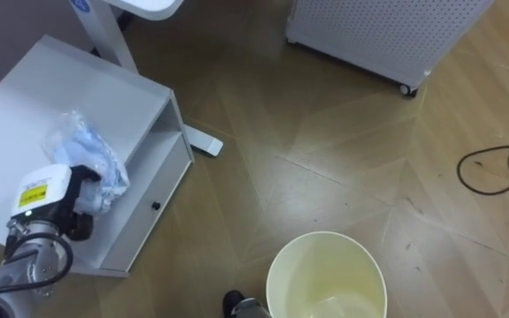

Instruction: Pick garbage

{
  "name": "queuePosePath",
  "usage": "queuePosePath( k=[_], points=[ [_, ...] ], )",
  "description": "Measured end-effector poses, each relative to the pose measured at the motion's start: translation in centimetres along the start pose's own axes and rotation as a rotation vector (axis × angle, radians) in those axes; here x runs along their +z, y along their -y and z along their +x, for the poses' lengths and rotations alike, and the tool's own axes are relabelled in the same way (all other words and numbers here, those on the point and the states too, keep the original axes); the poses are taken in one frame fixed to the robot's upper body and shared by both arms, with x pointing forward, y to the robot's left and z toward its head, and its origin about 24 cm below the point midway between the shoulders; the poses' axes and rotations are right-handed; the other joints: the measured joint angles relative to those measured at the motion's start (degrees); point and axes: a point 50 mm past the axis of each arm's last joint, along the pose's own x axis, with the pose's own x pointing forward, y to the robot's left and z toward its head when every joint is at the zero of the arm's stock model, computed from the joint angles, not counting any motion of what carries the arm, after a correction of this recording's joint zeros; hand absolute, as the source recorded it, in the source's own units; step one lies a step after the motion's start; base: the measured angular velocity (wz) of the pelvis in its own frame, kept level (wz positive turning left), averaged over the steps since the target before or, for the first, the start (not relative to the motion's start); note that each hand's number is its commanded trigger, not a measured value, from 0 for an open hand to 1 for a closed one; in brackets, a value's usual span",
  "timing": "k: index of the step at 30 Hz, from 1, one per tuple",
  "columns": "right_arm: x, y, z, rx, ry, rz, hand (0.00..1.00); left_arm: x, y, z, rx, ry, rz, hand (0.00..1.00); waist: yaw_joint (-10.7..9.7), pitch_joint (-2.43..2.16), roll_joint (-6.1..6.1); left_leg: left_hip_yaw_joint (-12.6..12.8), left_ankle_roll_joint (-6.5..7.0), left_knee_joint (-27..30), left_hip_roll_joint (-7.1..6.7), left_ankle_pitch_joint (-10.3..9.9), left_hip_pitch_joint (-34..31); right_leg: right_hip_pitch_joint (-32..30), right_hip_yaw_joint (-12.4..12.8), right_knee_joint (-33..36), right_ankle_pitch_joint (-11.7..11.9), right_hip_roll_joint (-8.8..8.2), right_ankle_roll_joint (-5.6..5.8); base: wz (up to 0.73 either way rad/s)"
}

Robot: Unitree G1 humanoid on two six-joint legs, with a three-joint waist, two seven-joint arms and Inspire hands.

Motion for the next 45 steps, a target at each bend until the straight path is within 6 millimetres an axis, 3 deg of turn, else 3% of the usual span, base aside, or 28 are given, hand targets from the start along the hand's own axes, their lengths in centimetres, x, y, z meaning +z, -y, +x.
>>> queuePosePath(
  k=[20, 26, 32, 38, 39, 42, 43, 45],
  points=[
    [0.0, 0.3, 0.0, -0.029, -0.007, 0.015, 1.0, -0.1, 0.6, -0.3, -0.037, -0.006, 0.03, 1.0, 1.5, -0.03, 0.01, -0.3, -0.07, -0.4, -0.07, 0.1, 0.2, 0.3, -0.2, -0.3, 0.0, -0.03, -0.04, 0.0],
    [0.4, 0.0, 0.1, -0.052, 0.025, -0.011, 1.0, 0.6, 1.3, -0.8, -0.035, -0.014, -0.083, 1.0, 2.3, -0.03, 0.04, -0.5, 0.2, -1.9, -0.09, 0.8, 1.2, 1.8, -0.6, -2.4, 0.7, -0.02, 0.07, 0.0],
    [1.2, -0.8, 0.1, -0.065, 0.104, -0.04, 1.0, 4.2, 4.3, -3.0, -0.113, 0.037, -0.362, 1.0, 5.0, 0.03, 0.11, -0.8, 0.7, -4.7, -0.06, 1.8, 3.5, 5.0, -1.5, -6.3, 1.8, 0.1, 0.44, 0.04],
    [3.5, -2.7, 0.3, -0.031, 0.228, -0.058, 1.0, 7.7, 6.8, -6.1, -0.277, 0.109, -0.63, 1.0, 7.8, -0.01, 0.02, -0.3, 0.76, -6.3, -0.3, 2.0, 5.0, 6.2, -1.8, -7.5, 1.8, -0.21, 0.58, -0.03],
    [4.1, -2.8, 0.3, -0.025, 0.254, -0.079, 1.0, 9.0, 7.1, -6.9, -0.309, 0.156, -0.667, 1.0, 8.4, -0.06, -0.06, -0.3, 0.73, -6.7, -0.43, 2.1, 5.1, 6.3, -1.8, -7.7, 1.8, -0.26, 0.61, 0.04],
    [4.9, -4.4, 0.3, 0.024, 0.293, -0.127, 1.0, 11.0, 8.3, -8.8, -0.423, 0.234, -0.718, 1.0, 9.5, -0.29, -0.62, 0.2, 0.61, -9.3, -1.29, 3.0, 6.9, 7.4, -1.4, -8.9, 1.8, -0.73, 0.69, 0.06],
    [5.1, -5.3, 0.2, 0.049, 0.304, -0.136, 1.0, 11.4, 8.8, -9.7, -0.472, 0.259, -0.733, 1.0, 10.0, -0.82, -0.98, 0.5, 0.44, -10.2, -1.34, 3.2, 7.2, 7.6, -1.3, -9.4, 1.9, -0.68, 0.69, 0.0],
    [5.7, -6.6, 0.0, 0.093, 0.337, -0.171, 1.0, 12.3, 9.4, -10.7, -0.541, 0.289, -0.754, 1.0, 10.5, -1.28, -1.73, 0.7, 0.23, -10.7, -1.29, 3.4, 7.4, 7.6, -1.3, -9.6, 1.9, -0.65, 0.64, 0.0]
  ],
)
